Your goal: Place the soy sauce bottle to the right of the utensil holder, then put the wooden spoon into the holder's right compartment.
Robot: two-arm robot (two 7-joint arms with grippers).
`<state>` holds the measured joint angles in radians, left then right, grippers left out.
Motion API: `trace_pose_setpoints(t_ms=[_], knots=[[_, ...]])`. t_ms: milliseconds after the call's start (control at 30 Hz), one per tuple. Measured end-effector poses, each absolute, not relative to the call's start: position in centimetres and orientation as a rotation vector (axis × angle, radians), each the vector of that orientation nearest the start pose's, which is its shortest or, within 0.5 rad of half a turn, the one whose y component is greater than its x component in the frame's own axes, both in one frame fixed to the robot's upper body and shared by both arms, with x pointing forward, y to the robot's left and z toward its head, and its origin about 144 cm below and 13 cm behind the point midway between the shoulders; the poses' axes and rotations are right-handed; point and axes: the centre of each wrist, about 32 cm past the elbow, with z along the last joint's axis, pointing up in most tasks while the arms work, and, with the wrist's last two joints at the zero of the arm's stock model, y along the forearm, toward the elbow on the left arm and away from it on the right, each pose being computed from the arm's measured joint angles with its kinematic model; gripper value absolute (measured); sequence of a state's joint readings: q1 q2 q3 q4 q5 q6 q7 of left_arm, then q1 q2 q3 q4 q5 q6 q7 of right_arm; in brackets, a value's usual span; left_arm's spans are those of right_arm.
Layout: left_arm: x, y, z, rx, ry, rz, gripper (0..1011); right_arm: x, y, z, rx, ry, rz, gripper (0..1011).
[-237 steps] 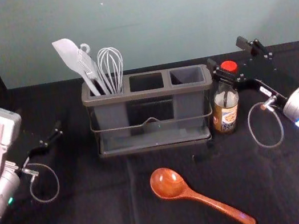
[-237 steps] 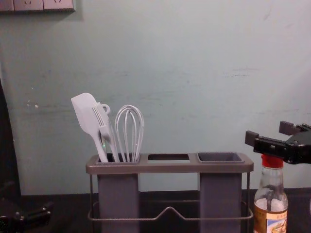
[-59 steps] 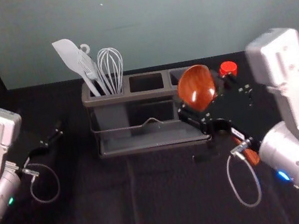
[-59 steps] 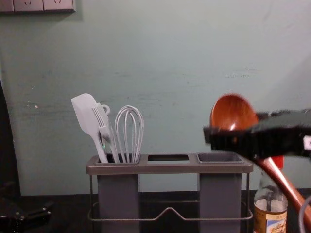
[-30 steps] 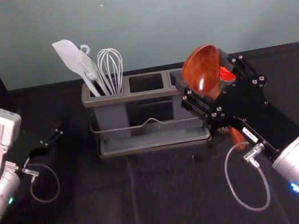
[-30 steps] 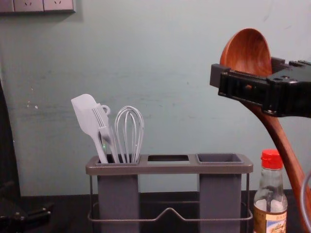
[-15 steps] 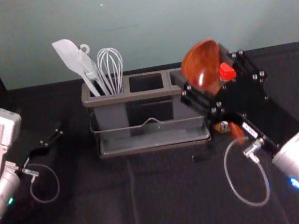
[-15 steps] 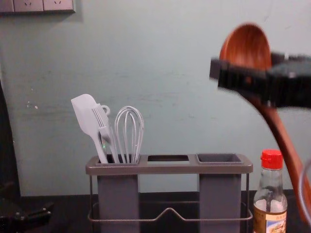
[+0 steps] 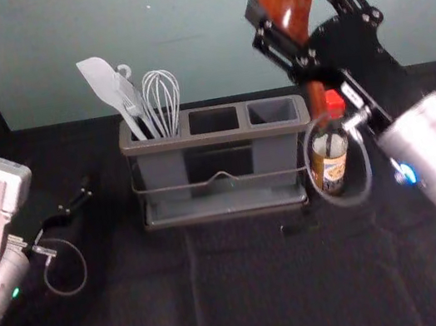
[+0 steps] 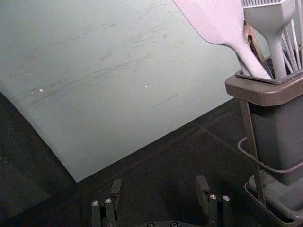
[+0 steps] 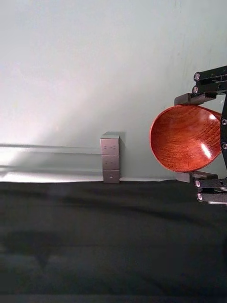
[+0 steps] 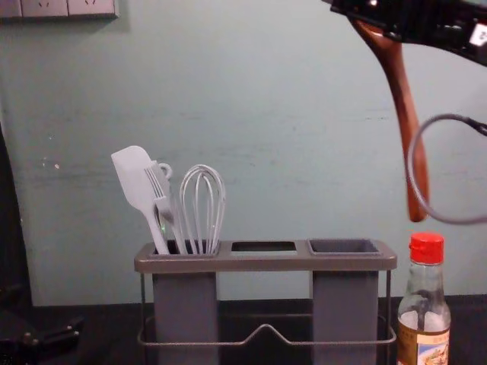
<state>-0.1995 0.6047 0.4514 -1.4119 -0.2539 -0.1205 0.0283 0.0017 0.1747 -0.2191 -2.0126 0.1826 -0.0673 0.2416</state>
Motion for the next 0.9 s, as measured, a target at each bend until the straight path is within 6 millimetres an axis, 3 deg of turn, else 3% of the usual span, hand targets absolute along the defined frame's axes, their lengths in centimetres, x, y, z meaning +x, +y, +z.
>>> trace_pose_setpoints(t_ms=[433, 900], knots=[[48.9, 31.0, 114.0, 0.304, -0.285, 1.248, 1000, 48.8, -19.6, 128.2, 0.410, -0.165, -0.937, 838], [48.9, 31.0, 114.0, 0.304, -0.285, 1.248, 1000, 52.8, -19.8, 128.2, 0.366, -0.085, -0.916, 838]])
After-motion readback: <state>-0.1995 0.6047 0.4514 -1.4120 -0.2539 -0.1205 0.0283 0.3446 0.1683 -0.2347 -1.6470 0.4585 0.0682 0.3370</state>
